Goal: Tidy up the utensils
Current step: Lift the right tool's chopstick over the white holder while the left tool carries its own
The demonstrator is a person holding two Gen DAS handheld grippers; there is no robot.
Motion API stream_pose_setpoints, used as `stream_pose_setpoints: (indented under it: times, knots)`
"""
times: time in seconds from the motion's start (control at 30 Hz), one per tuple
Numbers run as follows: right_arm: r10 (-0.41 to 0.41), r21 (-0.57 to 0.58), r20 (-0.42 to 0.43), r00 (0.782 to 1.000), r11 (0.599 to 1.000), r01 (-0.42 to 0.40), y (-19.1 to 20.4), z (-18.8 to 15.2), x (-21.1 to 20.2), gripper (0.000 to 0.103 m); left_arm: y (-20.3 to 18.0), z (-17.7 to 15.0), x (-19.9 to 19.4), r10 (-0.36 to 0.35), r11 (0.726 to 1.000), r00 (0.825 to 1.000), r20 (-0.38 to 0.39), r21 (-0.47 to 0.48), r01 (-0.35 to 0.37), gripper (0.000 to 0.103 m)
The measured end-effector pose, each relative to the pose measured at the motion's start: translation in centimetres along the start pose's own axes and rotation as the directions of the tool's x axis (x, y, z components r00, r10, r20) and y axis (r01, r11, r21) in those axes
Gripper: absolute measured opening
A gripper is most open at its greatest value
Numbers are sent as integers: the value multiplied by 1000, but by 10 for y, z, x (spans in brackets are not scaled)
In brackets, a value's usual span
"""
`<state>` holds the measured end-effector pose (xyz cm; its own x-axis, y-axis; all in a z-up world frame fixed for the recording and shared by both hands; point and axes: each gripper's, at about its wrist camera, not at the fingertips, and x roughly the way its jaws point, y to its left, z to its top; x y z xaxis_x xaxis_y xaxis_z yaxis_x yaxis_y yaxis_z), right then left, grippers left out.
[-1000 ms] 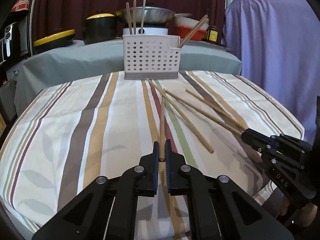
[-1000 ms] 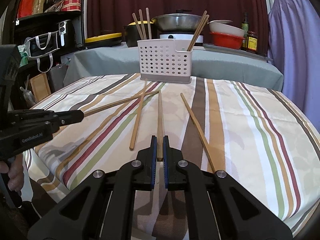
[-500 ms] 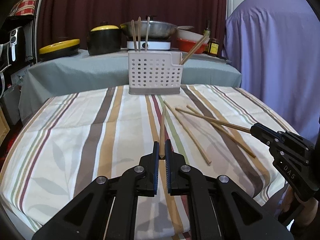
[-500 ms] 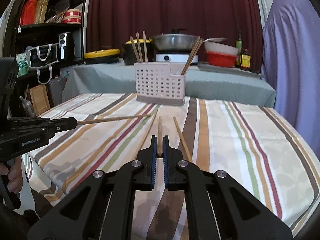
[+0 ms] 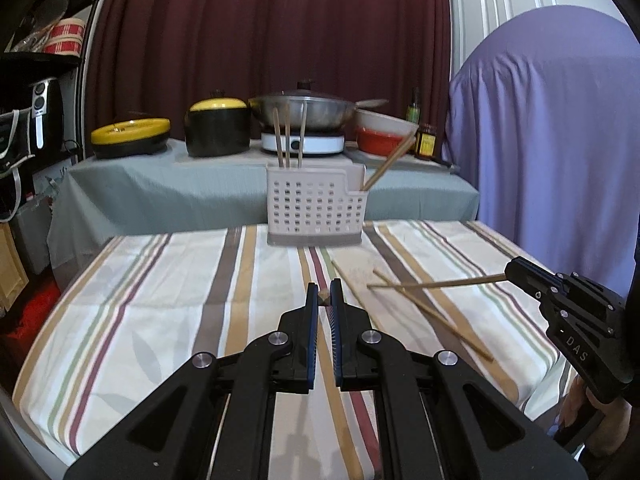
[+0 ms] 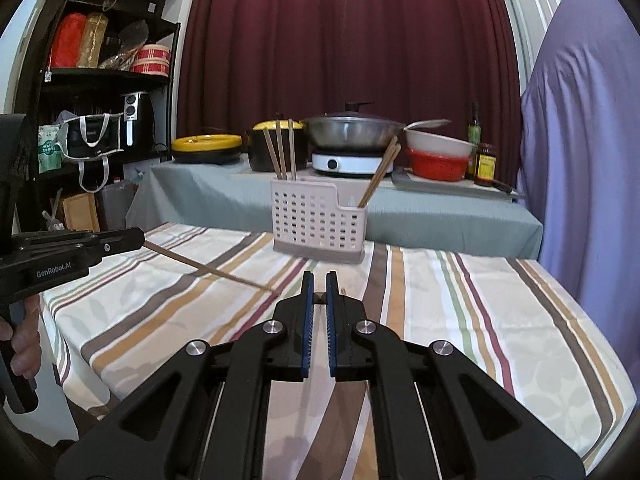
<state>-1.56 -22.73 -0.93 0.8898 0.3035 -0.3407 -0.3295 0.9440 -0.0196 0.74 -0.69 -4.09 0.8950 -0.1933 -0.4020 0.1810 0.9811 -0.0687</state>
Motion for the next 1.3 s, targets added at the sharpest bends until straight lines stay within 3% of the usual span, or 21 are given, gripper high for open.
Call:
stream_pose_setpoints:
  times: [0.73,1.3]
  knots:
    - [19,-13,110,994,1000,-18,-7,71,-5,6,24,68,-44,48,998,983,178,-47,-40,7]
    - [29,-41,152,988,999,-23,-16,138,23,6,35,123,-28,98,994,954,284,-81,-78,7]
